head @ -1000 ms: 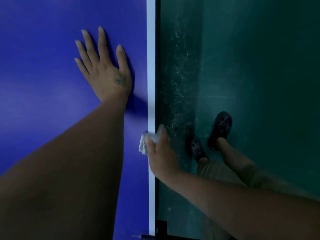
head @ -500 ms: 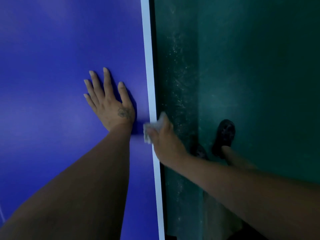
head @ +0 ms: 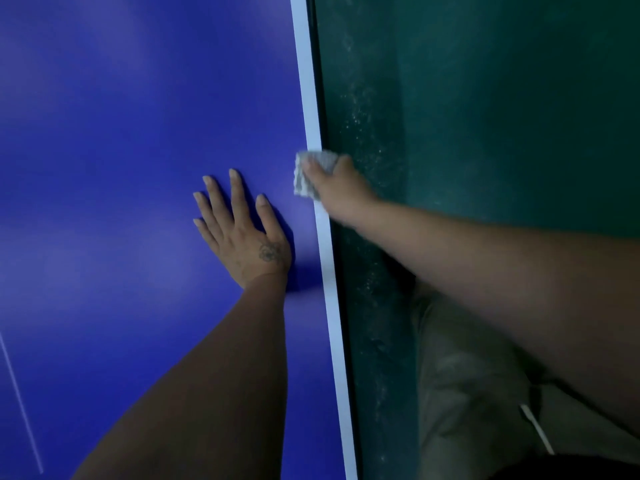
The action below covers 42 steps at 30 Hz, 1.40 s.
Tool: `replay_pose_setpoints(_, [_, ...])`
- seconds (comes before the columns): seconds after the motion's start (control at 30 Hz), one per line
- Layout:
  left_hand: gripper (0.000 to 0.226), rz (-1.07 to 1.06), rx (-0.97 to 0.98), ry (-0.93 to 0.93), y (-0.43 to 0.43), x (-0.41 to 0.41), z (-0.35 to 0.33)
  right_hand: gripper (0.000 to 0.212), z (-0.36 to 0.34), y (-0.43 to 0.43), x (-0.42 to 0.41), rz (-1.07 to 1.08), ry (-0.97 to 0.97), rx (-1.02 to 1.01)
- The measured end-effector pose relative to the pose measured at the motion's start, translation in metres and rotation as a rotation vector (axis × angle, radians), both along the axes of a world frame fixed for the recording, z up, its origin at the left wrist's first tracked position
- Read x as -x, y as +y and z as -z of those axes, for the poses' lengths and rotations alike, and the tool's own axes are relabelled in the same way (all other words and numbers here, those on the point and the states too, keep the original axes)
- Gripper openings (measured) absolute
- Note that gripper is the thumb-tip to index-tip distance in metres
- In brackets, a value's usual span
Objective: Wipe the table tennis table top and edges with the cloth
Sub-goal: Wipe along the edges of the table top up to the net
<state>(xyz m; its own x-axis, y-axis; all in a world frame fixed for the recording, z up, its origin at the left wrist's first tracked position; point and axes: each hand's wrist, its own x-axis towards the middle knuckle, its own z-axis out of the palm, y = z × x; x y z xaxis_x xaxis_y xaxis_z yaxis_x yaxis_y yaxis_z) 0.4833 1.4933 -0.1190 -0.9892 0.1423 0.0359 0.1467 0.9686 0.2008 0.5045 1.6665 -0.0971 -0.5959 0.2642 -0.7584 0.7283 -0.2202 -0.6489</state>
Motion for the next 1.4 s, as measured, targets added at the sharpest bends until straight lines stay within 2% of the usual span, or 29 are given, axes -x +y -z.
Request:
replay_pose_setpoints(0.07, [0.057, 0.001, -0.002, -0.003, 0.0, 0.0, 0.001, 0.065, 0.004, 0.018, 0.023, -0.002, -0.044, -0.052])
replay_pose_setpoints(0.2, [0.056, 0.005, 0.0, -0.016, -0.001, 0.002, -0.002, 0.053, 0.011, -0.004, 0.009, 0.068, 0.031, 0.054])
replay_pose_setpoints(0.3, [0.056, 0.014, -0.01, -0.025, 0.001, 0.001, -0.004, 0.063, 0.0, -0.036, -0.046, -0.044, -0.076, 0.008])
replay_pose_setpoints(0.43, [0.057, 0.016, 0.002, -0.031, 0.0, 0.0, -0.003, 0.071, -0.008, -0.054, -0.081, -0.146, -0.156, 0.075])
replay_pose_setpoints(0.53, [0.057, 0.022, 0.002, -0.038, -0.001, 0.0, -0.002, 0.06, -0.009, -0.034, -0.055, -0.175, -0.152, 0.033])
replay_pose_setpoints(0.7, [0.058, 0.029, -0.003, -0.054, -0.001, -0.001, -0.004, 0.034, -0.006, 0.036, 0.059, -0.03, 0.108, -0.024])
replay_pose_setpoints(0.73, [0.058, 0.03, 0.002, -0.057, -0.001, -0.001, -0.004, 0.032, -0.006, 0.052, 0.082, -0.004, 0.089, -0.039])
replay_pose_setpoints(0.83, [0.058, 0.03, 0.026, -0.063, -0.003, -0.001, -0.003, 0.054, 0.001, 0.076, 0.114, -0.043, -0.108, -0.129])
replay_pose_setpoints(0.87, [0.059, 0.035, 0.029, -0.064, -0.004, -0.001, -0.003, 0.054, 0.002, 0.074, 0.11, -0.07, -0.126, -0.135])
replay_pose_setpoints(0.9, [0.059, 0.041, 0.029, -0.064, -0.004, -0.001, -0.002, 0.049, 0.004, 0.069, 0.101, -0.102, -0.134, -0.132])
replay_pose_setpoints(0.97, [0.059, 0.045, 0.029, -0.063, -0.005, -0.002, -0.002, 0.023, 0.008, 0.049, 0.071, -0.101, -0.089, -0.062])
replay_pose_setpoints(1.0, [0.059, 0.043, 0.03, -0.062, -0.006, -0.002, -0.001, 0.025, 0.009, 0.036, 0.052, -0.097, -0.062, -0.026])
replay_pose_setpoints(1.07, [0.059, 0.04, 0.029, -0.063, -0.007, -0.001, -0.001, 0.055, 0.0, 0.012, 0.017, -0.119, -0.098, -0.016])
replay_pose_setpoints(1.1, [0.058, 0.041, 0.027, -0.064, -0.007, 0.0, -0.002, 0.062, -0.004, 0.003, 0.006, -0.126, -0.132, -0.029])
replay_pose_setpoints(1.2, [0.058, 0.037, 0.029, -0.087, -0.002, 0.001, -0.009, 0.065, -0.008, 0.002, 0.006, -0.177, -0.201, -0.05])
replay_pose_setpoints(1.27, [0.059, 0.017, 0.034, -0.129, 0.003, 0.001, -0.013, 0.057, -0.006, 0.026, 0.034, -0.173, -0.114, -0.02])
replay_pose_setpoints(1.33, [0.061, -0.011, 0.024, -0.181, 0.009, 0.006, -0.016, 0.043, -0.003, 0.063, 0.076, -0.165, 0.054, 0.001])
replay_pose_setpoints(1.4, [0.065, -0.015, 0.019, -0.229, 0.018, 0.021, -0.02, 0.043, 0.002, 0.097, 0.115, -0.2, 0.109, 0.016])
